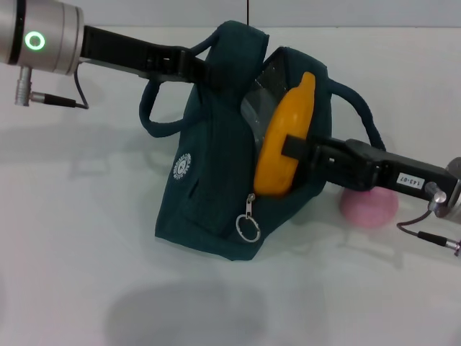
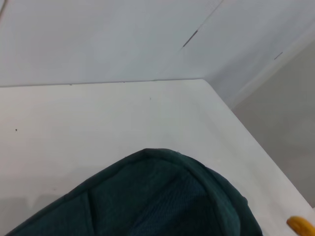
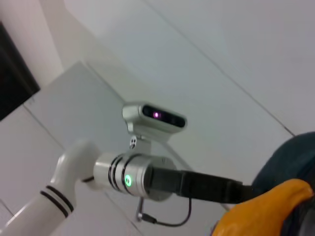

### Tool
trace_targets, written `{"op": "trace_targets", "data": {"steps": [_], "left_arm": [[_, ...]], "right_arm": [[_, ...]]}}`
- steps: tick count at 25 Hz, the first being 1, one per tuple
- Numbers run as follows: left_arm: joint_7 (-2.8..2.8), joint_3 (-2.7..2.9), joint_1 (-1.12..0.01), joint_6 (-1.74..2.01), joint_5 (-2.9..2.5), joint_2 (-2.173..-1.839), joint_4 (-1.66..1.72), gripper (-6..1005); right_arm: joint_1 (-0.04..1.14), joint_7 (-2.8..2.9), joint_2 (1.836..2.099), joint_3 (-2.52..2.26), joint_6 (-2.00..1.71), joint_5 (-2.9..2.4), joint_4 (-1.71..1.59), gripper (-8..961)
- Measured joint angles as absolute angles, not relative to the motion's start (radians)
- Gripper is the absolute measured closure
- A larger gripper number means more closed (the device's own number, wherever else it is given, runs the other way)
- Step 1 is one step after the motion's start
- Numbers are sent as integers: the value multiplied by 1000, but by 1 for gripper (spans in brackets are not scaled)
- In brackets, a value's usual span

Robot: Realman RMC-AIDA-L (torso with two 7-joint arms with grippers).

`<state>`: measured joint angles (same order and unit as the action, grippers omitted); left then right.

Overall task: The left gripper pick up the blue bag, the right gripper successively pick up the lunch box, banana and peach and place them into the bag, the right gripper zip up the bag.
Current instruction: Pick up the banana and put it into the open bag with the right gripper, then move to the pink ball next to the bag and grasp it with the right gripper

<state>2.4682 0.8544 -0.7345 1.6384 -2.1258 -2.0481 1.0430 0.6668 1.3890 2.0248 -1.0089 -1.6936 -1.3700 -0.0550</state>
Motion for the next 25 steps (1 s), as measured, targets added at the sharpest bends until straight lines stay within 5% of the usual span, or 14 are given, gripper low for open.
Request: {"op": "trace_targets", "data": {"steps": [9,15,20,25], "left_arm": [[2469,853,-738,1638,-2126,-2044,1043,948],[2468,853,-741,1638,-2126,-2043,1043,948],[2468,854,-743,1638,-2126,-2043,1043,948],[2468,851,-738,1637,-2126,-2041,1043,948]], "right_arm": [[640,1413,2020,-1023,-1652,-1381,-128,509],[637,1492,2012,-1023,-1577,-1399,-163,367],[581,1556,2008,-1014,-1585,-1414,-253,157],[499,1579,2008,-964,-1610,-1385,-392,162]]}}
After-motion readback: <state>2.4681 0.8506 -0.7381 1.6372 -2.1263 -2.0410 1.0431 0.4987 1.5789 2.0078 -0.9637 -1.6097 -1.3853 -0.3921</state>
